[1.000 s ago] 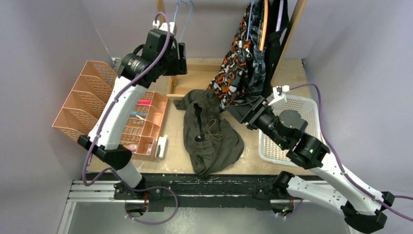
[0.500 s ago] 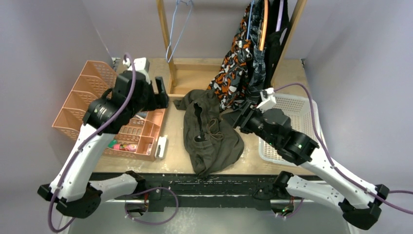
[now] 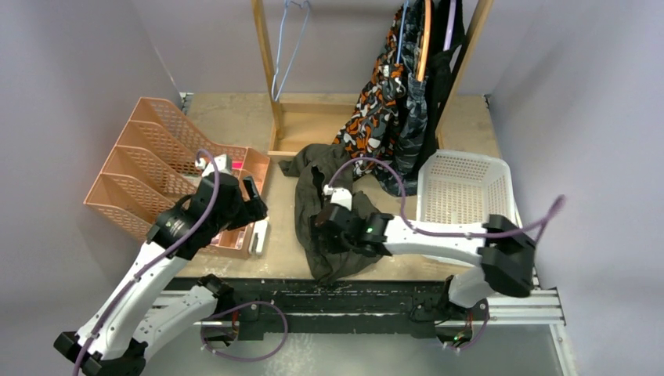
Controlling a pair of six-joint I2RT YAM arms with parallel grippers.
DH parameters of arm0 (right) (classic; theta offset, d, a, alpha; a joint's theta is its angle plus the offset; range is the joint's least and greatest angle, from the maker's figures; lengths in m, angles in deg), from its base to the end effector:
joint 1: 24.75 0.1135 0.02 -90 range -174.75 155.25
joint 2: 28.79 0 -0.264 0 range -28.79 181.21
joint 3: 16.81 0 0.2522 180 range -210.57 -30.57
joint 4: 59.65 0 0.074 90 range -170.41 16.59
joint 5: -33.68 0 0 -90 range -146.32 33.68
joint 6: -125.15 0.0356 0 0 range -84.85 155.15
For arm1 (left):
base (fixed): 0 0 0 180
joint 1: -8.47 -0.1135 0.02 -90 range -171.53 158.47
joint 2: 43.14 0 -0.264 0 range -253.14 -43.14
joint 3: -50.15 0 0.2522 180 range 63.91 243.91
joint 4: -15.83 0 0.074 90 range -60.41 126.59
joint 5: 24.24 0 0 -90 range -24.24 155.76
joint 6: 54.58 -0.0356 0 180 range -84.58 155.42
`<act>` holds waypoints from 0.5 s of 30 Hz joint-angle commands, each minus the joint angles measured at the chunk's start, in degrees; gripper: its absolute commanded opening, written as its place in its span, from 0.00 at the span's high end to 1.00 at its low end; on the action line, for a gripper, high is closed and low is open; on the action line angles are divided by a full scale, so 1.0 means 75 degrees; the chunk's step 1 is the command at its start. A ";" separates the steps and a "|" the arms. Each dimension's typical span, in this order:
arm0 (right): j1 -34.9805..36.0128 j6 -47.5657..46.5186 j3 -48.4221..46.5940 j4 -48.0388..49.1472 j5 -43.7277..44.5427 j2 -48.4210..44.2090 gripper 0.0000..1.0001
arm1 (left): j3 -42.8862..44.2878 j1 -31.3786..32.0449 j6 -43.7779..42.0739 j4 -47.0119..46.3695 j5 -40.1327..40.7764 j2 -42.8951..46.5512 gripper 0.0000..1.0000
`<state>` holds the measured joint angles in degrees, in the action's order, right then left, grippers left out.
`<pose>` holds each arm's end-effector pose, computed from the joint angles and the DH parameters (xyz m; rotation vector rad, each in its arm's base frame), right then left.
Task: Remove the shorts from the hanger
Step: Pick up the shorts at the center of the board.
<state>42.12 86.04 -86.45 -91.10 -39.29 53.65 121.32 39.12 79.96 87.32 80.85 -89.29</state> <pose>0.1308 0.2797 0.2439 -0.1835 2.3980 0.6812 0.1254 -0.0635 0.3320 -0.4105 2.3345 -0.3281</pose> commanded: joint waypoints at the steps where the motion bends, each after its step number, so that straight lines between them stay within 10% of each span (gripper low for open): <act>1: 0.0024 0.0066 -0.0524 -0.0072 0.0602 0.1021 0.05 | -0.0148 -0.0009 0.0648 -0.0551 0.0027 0.0470 0.22; 4: 0.0014 0.0066 -0.0835 -0.0786 0.1080 0.1682 0.05 | -0.0236 -0.0009 0.0719 -0.0459 -0.0005 0.0543 0.22; 6: 0.0014 0.0358 -0.0962 -0.0949 0.1538 0.1727 0.44 | -0.0354 -0.0009 0.0784 -0.0459 -0.0065 0.0577 0.22; 11: -0.0003 -0.0158 -0.1606 -0.1221 0.2739 0.1088 0.95 | -0.0503 -0.0009 0.1011 -0.0574 -0.0250 0.0683 0.24; 15: -0.0268 -0.1077 -0.2220 -0.0993 0.3398 0.0729 0.85 | -0.0492 -0.0009 0.1080 -0.0701 -0.0325 0.0762 0.24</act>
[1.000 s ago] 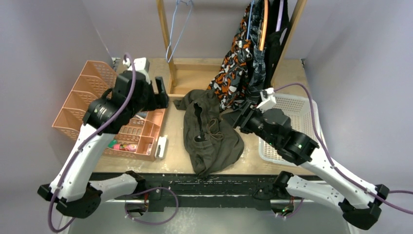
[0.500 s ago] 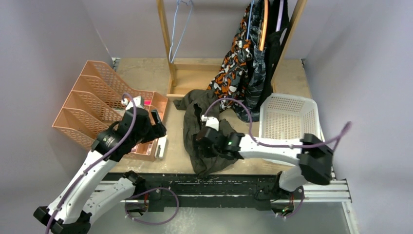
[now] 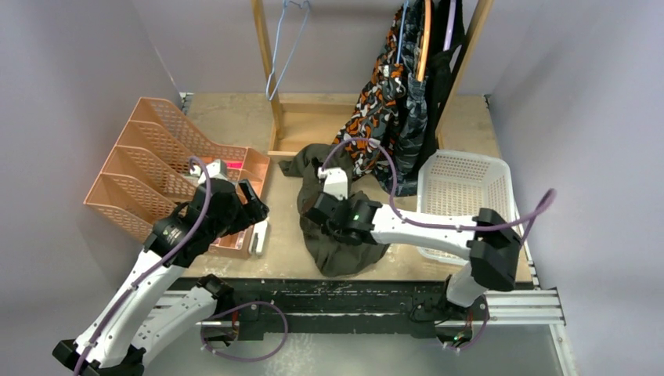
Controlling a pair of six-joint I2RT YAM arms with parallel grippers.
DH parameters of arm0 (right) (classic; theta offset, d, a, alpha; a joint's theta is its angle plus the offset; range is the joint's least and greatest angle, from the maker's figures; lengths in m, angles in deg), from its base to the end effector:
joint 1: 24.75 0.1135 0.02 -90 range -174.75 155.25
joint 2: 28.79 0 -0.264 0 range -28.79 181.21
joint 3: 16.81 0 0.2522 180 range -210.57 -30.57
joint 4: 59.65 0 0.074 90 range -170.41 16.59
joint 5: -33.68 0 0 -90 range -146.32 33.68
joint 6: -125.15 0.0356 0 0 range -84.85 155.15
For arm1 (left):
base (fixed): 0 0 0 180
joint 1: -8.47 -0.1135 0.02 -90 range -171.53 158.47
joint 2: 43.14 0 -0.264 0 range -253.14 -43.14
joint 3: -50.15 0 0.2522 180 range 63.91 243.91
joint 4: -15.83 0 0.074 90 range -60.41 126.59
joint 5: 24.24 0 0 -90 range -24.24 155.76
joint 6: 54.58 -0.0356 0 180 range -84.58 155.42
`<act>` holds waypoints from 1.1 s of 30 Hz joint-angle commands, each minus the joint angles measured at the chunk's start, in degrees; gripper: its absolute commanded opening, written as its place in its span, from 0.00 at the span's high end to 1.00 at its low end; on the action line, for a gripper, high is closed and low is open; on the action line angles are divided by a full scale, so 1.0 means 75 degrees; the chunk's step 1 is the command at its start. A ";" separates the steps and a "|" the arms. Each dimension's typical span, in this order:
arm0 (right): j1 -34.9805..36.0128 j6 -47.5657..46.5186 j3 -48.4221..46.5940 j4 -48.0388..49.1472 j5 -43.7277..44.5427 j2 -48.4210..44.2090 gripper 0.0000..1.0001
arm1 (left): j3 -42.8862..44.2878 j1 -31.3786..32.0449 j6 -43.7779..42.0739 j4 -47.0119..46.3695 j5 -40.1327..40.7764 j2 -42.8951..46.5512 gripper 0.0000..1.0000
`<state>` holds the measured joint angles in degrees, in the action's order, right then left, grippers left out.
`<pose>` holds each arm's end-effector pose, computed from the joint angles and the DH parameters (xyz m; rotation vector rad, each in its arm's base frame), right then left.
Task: Remove the shorts from the hanger
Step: Pick up the shorts at the center of the board.
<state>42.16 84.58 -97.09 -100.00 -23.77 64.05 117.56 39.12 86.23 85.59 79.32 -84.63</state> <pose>0.1517 0.3071 0.2394 -0.1278 2.3241 0.3036 0.1139 -0.0578 0.3234 -0.5282 2.2913 -0.4414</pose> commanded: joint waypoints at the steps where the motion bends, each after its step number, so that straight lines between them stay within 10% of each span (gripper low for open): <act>1: -0.0558 -0.1513 -0.0786 0.0539 0.1010 -0.0670 0.81 | 0.0012 -0.0009 0.0244 -0.0480 -0.0111 0.0143 0.24; 18: -0.1726 -0.2411 -0.1293 0.1831 -0.1699 0.1314 0.03 | 0.0011 -0.0009 0.0394 -0.0494 -0.0240 0.0235 0.25; 33: -0.1277 -0.1803 -0.0113 0.1708 -0.1190 0.2353 0.01 | -0.0147 -0.0009 0.0491 -0.0597 -0.0334 0.0303 0.25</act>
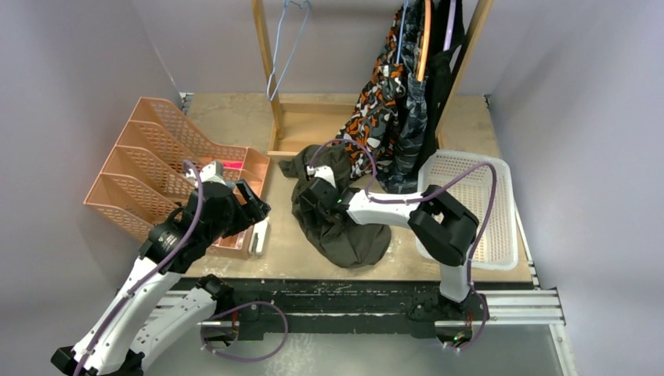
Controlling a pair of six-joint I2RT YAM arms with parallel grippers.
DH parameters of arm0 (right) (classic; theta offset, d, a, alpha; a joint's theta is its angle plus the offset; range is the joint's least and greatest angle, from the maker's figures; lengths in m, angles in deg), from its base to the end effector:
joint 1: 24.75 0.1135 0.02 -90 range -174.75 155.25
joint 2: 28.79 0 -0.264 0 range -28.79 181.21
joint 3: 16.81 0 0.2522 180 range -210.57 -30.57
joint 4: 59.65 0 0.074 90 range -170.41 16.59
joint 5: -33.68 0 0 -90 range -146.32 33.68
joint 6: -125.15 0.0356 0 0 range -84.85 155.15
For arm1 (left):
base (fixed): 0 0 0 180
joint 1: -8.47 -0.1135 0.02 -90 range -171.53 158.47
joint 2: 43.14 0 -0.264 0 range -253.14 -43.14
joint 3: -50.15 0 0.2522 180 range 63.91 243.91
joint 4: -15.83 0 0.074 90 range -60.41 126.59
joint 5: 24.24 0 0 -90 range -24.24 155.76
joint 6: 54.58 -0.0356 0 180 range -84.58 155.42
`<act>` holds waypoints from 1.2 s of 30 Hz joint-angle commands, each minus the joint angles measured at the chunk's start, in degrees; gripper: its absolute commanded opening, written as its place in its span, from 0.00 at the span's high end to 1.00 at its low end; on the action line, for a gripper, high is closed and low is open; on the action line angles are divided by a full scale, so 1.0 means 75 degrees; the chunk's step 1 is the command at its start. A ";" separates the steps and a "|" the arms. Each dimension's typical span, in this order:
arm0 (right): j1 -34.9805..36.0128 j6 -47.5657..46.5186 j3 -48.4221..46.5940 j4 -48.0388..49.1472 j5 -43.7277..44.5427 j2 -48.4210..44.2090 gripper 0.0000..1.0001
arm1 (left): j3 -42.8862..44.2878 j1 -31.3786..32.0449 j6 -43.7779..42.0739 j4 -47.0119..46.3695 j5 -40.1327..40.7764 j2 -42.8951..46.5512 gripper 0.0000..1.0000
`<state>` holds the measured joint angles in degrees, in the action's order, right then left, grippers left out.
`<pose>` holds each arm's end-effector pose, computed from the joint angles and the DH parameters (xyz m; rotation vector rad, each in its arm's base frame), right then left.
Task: Remove the shorts from the hanger
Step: Pick up the shorts at the center of the board.
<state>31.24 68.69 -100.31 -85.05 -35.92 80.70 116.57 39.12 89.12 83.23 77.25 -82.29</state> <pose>0.2350 0.3261 0.1680 -0.3198 2.3910 0.2863 0.1092 -0.0564 0.3256 -0.5681 2.2446 -0.5495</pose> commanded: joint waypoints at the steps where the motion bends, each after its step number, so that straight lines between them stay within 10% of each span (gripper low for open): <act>1: 0.0179 0.0367 0.0406 -0.0317 0.0490 0.0206 0.02 | -0.0025 -0.0009 0.0107 -0.0280 -0.0068 -0.0016 0.25; 10: 0.0523 0.1022 0.1716 0.0446 0.0927 -0.0167 0.56 | 0.0043 -0.0009 0.0151 -0.0165 0.0032 0.0101 0.27; 12: 0.0957 0.1138 0.1468 -0.0184 0.1671 -0.0669 0.98 | 0.0018 -0.0008 0.0184 -0.0183 0.0069 0.0133 0.28; 24: 0.1442 0.0621 0.0658 -0.1175 0.2567 -0.6087 1.00 | -0.0133 -0.0009 0.0189 -0.0322 0.0083 0.0111 0.29; 36: 0.1441 0.0958 -0.1080 -0.3786 0.3788 -0.8355 1.00 | -0.0234 -0.0009 0.0177 -0.0722 -0.0139 -0.0248 0.29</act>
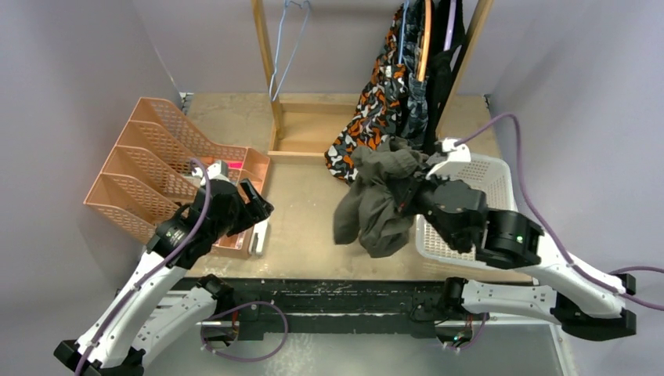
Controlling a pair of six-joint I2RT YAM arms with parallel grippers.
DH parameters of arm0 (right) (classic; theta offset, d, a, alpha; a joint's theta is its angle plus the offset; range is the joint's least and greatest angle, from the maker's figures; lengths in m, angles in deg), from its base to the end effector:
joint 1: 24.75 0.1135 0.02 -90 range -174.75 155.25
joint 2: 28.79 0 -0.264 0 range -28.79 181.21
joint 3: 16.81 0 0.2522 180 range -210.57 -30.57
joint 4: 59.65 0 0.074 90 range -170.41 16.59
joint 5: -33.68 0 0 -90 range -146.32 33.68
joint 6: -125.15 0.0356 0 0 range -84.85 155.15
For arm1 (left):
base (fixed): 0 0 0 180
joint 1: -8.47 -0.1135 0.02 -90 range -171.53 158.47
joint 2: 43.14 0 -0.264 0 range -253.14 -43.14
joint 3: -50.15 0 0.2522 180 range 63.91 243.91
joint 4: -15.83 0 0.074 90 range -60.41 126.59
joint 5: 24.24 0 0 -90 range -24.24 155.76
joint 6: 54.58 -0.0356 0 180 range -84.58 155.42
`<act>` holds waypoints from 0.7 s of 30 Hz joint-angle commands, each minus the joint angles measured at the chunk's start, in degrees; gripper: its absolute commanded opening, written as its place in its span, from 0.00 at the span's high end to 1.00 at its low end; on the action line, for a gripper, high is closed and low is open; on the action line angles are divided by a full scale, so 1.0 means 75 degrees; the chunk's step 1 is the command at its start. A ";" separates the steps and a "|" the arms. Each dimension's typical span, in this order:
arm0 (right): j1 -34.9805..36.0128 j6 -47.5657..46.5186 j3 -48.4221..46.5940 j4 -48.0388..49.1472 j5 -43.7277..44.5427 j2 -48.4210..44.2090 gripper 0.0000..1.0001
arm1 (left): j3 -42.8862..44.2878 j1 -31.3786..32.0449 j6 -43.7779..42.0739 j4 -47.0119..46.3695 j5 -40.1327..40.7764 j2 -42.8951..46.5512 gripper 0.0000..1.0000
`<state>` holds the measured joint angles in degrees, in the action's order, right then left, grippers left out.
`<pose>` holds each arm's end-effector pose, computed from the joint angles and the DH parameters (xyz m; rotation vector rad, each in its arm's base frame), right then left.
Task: Remove the shorts from the hanger
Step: Pick up the shorts at the center of the board, then place the shorts in the basket.
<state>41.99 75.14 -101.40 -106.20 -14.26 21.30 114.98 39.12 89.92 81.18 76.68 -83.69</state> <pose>0.0838 0.1345 0.4379 0.1212 1.7765 0.7138 0.1165 -0.0612 0.3173 -0.5814 2.2620 -0.5540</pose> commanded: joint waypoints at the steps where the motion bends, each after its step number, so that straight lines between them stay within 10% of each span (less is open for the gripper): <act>1: 0.0008 0.0172 -0.1224 -0.1326 0.1207 -0.0466 1.00 | -0.0033 -0.0009 0.0063 -0.0474 -0.0077 -0.0065 0.29; 7: 0.0000 0.1234 -0.3001 -0.4373 0.2884 0.0278 1.00 | -0.0132 -0.0009 0.0078 -0.0653 -0.0240 -0.0139 0.29; 21: -0.0301 -0.0032 -0.2936 -0.4151 0.4537 0.0582 1.00 | -0.0109 -0.0009 0.0148 -0.0752 -0.0407 -0.0206 0.30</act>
<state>41.27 78.09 -123.65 -139.65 11.49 24.55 113.80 39.12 89.97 78.14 74.63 -85.55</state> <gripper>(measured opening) 0.126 0.704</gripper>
